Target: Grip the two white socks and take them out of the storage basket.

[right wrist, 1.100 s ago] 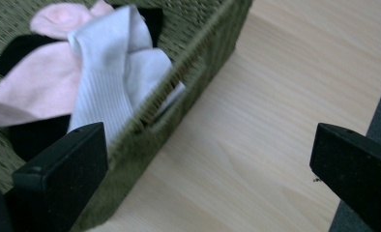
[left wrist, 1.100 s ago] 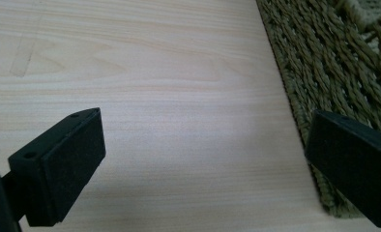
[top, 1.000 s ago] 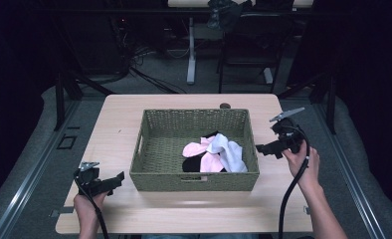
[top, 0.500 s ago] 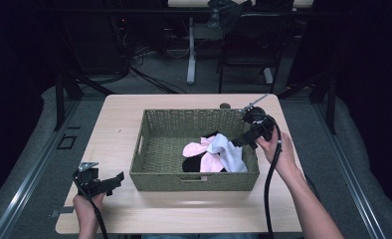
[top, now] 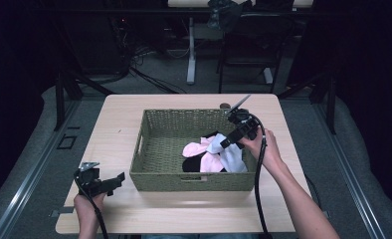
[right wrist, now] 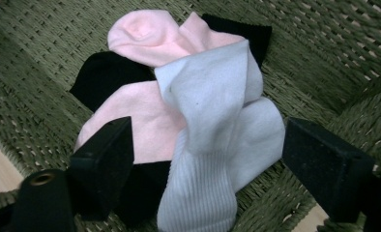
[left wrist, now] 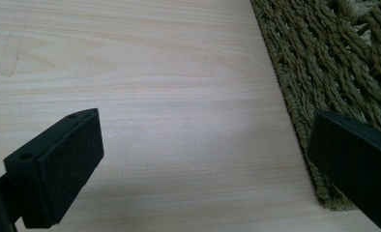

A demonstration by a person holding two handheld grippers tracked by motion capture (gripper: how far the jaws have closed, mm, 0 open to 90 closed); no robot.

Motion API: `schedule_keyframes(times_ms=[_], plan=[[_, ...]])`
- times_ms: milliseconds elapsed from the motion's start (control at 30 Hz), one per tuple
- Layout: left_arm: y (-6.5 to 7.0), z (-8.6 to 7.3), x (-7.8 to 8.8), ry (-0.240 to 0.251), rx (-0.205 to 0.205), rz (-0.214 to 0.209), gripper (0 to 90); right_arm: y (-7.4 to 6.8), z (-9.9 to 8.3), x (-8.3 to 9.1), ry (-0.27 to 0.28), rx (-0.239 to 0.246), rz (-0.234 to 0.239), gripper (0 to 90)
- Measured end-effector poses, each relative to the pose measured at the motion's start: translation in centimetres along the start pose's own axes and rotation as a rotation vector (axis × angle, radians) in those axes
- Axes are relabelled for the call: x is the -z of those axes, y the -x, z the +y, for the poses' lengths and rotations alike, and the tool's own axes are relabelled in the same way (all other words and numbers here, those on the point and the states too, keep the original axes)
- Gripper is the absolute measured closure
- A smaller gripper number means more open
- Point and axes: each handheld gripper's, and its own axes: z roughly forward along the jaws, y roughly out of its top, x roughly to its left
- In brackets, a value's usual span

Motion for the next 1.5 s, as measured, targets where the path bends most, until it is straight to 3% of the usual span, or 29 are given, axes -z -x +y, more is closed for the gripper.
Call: schedule_keyframes(times_ms=[267,300,333,400,533,567,600,633,667,700,933,1133,1500], plan=[[0.0,0.0,0.0,0.0,-0.001,-0.001,0.1,-0.2,0.1,-1.4,-0.047,0.004,-0.022,32.9],[0.0,0.0,0.0,-0.001,-0.002,-0.002,0.1,-0.5,0.1,-1.9,-0.052,0.005,-0.033,46.5],[0.0,0.0,0.0,-0.003,-0.003,-0.004,0.1,-0.5,0.2,-2.0,-0.073,0.019,-0.028,50.6],[0.1,0.0,0.0,-0.008,-0.004,-0.006,0.1,-0.7,0.2,-2.5,-0.094,0.036,-0.032,54.4],[0.1,0.0,-0.1,-0.007,-0.004,-0.008,0.1,-0.9,0.2,-3.2,-0.1,0.025,-0.037,53.8],[0.1,0.0,-0.1,-0.007,-0.004,-0.009,0.1,-0.8,0.4,-3.3,-0.123,0.035,-0.046,54.0],[0.1,0.0,-0.1,-0.008,-0.005,-0.01,0.1,-0.9,0.4,-3.7,-0.121,0.017,-0.052,65.7],[0.1,0.0,-0.1,-0.008,-0.005,-0.01,0.1,-0.8,0.5,-3.7,-0.142,0.026,-0.061,72.8],[0.1,0.0,-0.1,-0.008,-0.005,-0.01,0.1,-0.8,0.5,-3.7,-0.142,0.026,-0.061,72.8],[0.1,0.0,-0.1,-0.007,-0.004,-0.009,0.1,-0.9,0.5,-3.7,-0.16,0.042,-0.065,83.9],[0.1,0.0,-0.1,-0.006,-0.003,-0.01,0.2,-1.4,0.7,-2.4,-0.154,0.059,-0.101,85.4],[0.0,0.0,-0.1,-0.006,-0.002,-0.009,0.2,-1.6,1.0,0.1,-0.103,0.061,-0.111,85.4],[0.0,0.0,-0.1,-0.008,-0.002,-0.011,0.2,-1.4,1.9,2.8,-0.04,0.043,-0.087,85.4]])
